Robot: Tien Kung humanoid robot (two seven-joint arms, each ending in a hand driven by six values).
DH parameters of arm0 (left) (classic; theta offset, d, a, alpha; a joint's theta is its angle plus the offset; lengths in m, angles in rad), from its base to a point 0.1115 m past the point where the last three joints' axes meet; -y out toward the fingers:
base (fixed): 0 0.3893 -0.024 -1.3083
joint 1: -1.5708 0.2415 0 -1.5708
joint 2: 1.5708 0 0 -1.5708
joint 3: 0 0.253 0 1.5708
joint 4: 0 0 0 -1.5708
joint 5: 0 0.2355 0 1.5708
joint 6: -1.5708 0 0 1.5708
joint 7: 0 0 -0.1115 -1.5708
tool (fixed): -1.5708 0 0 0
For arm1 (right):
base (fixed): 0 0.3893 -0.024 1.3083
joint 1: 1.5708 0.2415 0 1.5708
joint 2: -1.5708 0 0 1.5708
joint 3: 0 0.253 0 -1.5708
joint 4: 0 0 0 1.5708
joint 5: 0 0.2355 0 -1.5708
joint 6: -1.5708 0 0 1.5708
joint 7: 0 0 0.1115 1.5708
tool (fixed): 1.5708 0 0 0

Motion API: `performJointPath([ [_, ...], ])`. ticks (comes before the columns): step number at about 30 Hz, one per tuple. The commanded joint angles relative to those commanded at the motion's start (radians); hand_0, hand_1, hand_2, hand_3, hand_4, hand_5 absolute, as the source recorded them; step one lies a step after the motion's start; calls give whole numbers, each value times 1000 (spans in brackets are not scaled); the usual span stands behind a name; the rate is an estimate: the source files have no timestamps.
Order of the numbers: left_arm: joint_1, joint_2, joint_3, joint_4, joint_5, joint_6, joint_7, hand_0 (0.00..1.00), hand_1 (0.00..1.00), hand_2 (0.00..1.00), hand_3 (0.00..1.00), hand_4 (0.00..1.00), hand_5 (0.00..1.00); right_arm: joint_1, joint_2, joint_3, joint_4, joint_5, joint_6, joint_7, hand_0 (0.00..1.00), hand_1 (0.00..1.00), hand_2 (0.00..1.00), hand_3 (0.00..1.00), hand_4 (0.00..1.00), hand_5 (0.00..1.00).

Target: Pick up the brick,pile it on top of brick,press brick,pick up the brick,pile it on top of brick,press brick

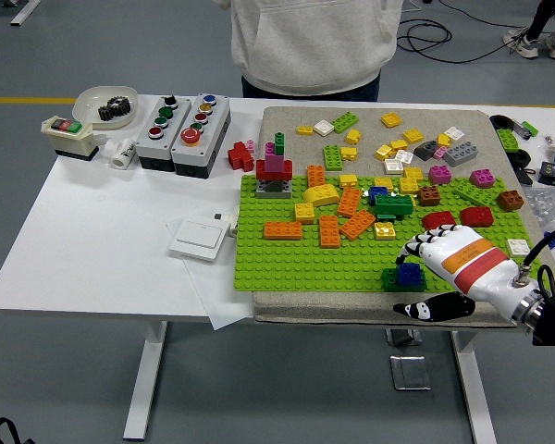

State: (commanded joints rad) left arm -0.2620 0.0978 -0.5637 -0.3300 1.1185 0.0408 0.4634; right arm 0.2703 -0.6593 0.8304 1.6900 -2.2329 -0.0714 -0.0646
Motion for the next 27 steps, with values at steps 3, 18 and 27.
performJointPath([
  [3, -1, 0, 0, 0, 0, 0, 0, 662, 709, 729, 586, 668, 658, 0, 2, -6, -4, 1, 0, 0, 641, 650, 691, 590, 907, 602],
  [18, -6, 0, 3, -2, -5, 0, 0, 662, 706, 729, 587, 667, 658, 16, -1, -31, -23, -1, 14, -2, 622, 632, 682, 572, 869, 588],
  [27, -8, 1, 3, -2, -3, -2, 0, 662, 706, 728, 587, 668, 659, 18, 5, -41, -35, 0, 15, -2, 616, 628, 678, 569, 865, 589],
])
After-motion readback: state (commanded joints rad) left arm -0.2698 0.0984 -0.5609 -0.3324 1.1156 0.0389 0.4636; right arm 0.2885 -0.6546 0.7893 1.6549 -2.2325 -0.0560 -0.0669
